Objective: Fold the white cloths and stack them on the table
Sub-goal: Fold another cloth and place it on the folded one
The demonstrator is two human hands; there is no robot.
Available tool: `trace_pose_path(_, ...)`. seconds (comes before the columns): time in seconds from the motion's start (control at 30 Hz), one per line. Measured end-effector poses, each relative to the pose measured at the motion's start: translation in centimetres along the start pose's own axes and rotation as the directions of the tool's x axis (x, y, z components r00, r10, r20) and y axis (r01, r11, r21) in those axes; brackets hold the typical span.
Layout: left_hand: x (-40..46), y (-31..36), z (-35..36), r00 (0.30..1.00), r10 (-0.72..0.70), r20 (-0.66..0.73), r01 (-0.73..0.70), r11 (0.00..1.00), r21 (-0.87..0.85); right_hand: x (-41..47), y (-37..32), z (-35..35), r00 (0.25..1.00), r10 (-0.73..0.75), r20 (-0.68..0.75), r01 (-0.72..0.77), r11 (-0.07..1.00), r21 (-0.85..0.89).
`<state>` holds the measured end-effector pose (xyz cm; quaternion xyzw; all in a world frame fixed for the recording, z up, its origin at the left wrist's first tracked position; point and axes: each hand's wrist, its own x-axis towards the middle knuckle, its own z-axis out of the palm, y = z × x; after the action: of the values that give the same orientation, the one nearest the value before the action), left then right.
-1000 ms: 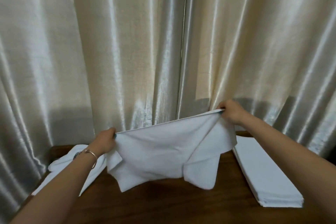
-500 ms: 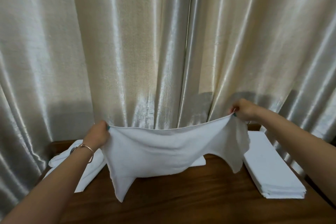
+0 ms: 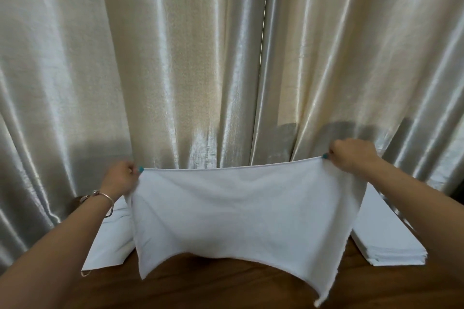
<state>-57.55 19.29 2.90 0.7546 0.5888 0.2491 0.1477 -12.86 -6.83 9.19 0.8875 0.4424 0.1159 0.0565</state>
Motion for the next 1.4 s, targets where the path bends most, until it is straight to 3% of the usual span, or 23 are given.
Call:
trace_pose_path(0.07, -0.4, 0.7, -0.3, 0.995, -0.060, 0.080, 0.066, 0.995, -0.072, 0.0, -0.4, 0.5, 0.995, 0.045, 0.086, -0.058, 0.987, 0.153)
trace_pose_path(0.13, -0.9, 2.2, -0.4, 0.969, -0.113, 0.221, 0.146, 0.980, -0.136, 0.2, -1.2, 0.5, 0.977, 0.071, 0.202, -0.157, 0.879, 0.451)
trace_pose_path(0.2, -1.2, 3.9, -0.2, 0.932, -0.136, 0.337, 0.238, 0.928, -0.286, 0.3, -2.2, 0.2, 0.951, 0.091, 0.297, -0.279, 0.668, 0.689)
trace_pose_path(0.27, -1.4, 5.7, -0.1, 0.899, -0.138, 0.416, 0.344, 0.810, -0.475, -0.1, -3.2, -0.2, 0.905, 0.057, 0.421, -0.408, 0.399, 0.821)
trace_pose_path(0.37, -2.0, 8.9, -0.1, 0.845, -0.058, 0.531, 0.429, 0.668, -0.609, -1.4, -5.0, -1.3, 0.856, -0.138, 0.499, -0.492, 0.085, 0.867)
trace_pose_path(0.5, -5.0, 13.4, -0.2, 0.727, 0.186, 0.661, 0.492, 0.530, -0.691, -3.4, -8.3, -2.4, 0.856, -0.301, 0.420, -0.494, -0.238, 0.836)
trace_pose_path(0.57, -6.1, 14.9, 0.4, 0.705, 0.246, 0.666, 0.482, 0.523, -0.703, -4.4, -10.0, -2.8, 0.861, -0.369, 0.350, -0.471, -0.316, 0.824)
trace_pose_path(0.67, -7.0, 16.5, 1.7, 0.747, 0.224, 0.626, 0.473, 0.482, -0.737, -5.9, -11.6, -3.3, 0.837, -0.492, 0.241, -0.468, -0.413, 0.781)
trace_pose_path(0.73, -7.4, 17.1, 2.3, 0.777, 0.201, 0.597, 0.498, 0.384, -0.778, -6.4, -12.2, -3.5, 0.835, -0.525, 0.166, -0.404, -0.381, 0.832)
trace_pose_path(0.83, -7.7, 17.2, 3.0, 0.781, 0.203, 0.591, 0.557, 0.204, -0.805, -6.7, -13.2, -3.4, 0.935, -0.341, 0.094, -0.147, -0.132, 0.980)
trace_pose_path(0.93, -8.4, 17.4, 3.4, 0.756, 0.264, 0.598, 0.578, 0.157, -0.801, -7.0, -14.4, -3.4, 0.983, -0.180, -0.026, 0.033, 0.035, 0.999)
trace_pose_path(1.03, -9.0, 17.5, 3.4, 0.736, 0.338, 0.587, 0.577, 0.142, -0.804, -7.1, -14.9, -3.1, 0.968, -0.169, -0.187, 0.210, 0.130, 0.969)
trace_pose_path(1.1, -9.2, 17.4, 3.5, 0.729, 0.370, 0.576, 0.563, 0.153, -0.812, -6.9, -14.7, -3.1, 0.951, -0.178, -0.254, 0.281, 0.145, 0.949)
trace_pose_path(1.2, -9.3, 17.2, 3.6, 0.748, 0.359, 0.558, 0.516, 0.215, -0.829, -6.5, -14.1, -3.6, 0.932, -0.268, -0.245, 0.265, 0.040, 0.963)
trace_pose_path(1.33, -9.2, 17.4, 3.2, 0.814, 0.294, 0.502, 0.421, 0.296, -0.857, -6.1, -14.5, -4.1, 0.921, -0.320, -0.224, 0.278, 0.133, 0.951)
trace_pose_path(1.4, -9.4, 17.5, 2.9, 0.833, 0.286, 0.473, 0.399, 0.281, -0.873, -6.1, -15.0, -3.9, 0.936, -0.273, -0.224, 0.260, 0.104, 0.960)
